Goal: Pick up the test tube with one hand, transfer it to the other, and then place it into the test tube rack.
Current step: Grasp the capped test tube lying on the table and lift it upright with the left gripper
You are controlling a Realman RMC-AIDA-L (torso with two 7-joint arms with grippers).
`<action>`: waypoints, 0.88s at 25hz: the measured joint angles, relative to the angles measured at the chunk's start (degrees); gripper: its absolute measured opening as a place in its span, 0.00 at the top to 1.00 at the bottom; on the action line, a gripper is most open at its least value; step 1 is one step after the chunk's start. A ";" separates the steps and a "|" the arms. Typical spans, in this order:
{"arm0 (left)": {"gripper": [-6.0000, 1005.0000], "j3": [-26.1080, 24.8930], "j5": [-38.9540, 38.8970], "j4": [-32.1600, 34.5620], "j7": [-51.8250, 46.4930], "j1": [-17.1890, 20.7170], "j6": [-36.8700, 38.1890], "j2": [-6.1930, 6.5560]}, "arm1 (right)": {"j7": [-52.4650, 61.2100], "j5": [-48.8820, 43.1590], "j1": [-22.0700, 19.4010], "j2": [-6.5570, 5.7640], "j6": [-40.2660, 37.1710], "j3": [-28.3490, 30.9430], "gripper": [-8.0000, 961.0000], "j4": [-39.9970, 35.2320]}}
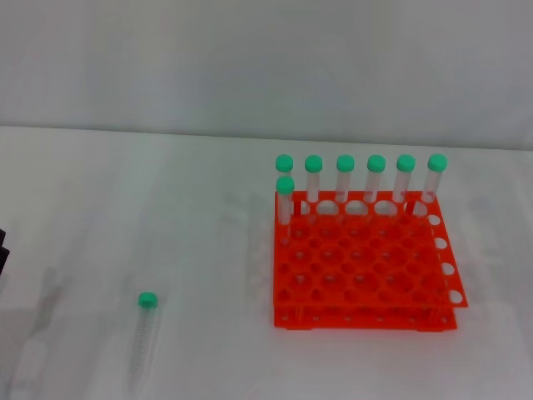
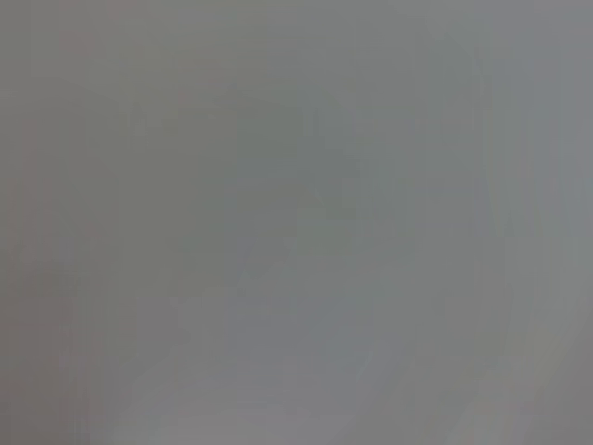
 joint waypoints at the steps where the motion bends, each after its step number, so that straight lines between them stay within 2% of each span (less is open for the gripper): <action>1: 0.23 0.00 0.00 0.00 -0.52 0.00 0.00 0.02 | 0.00 0.00 -0.07 0.00 0.00 0.00 0.09 0.03; 11: 0.23 0.00 -0.05 0.55 -4.05 -0.03 0.02 0.17 | 0.00 0.00 -0.33 0.01 -0.02 -0.06 0.09 0.11; 15: 0.23 0.07 -0.01 2.69 -12.66 -0.51 -0.46 0.62 | 0.08 0.00 -0.44 0.02 -0.03 -0.08 0.09 0.15; 18: 0.24 1.31 1.03 5.72 -21.92 -0.51 -1.60 1.91 | 0.22 -0.01 -0.52 -0.01 -0.04 -0.12 0.09 0.16; 22: 0.24 3.19 4.57 11.06 -32.67 0.65 -3.04 4.97 | 0.25 -0.01 -0.63 -0.05 -0.04 -0.44 0.09 0.16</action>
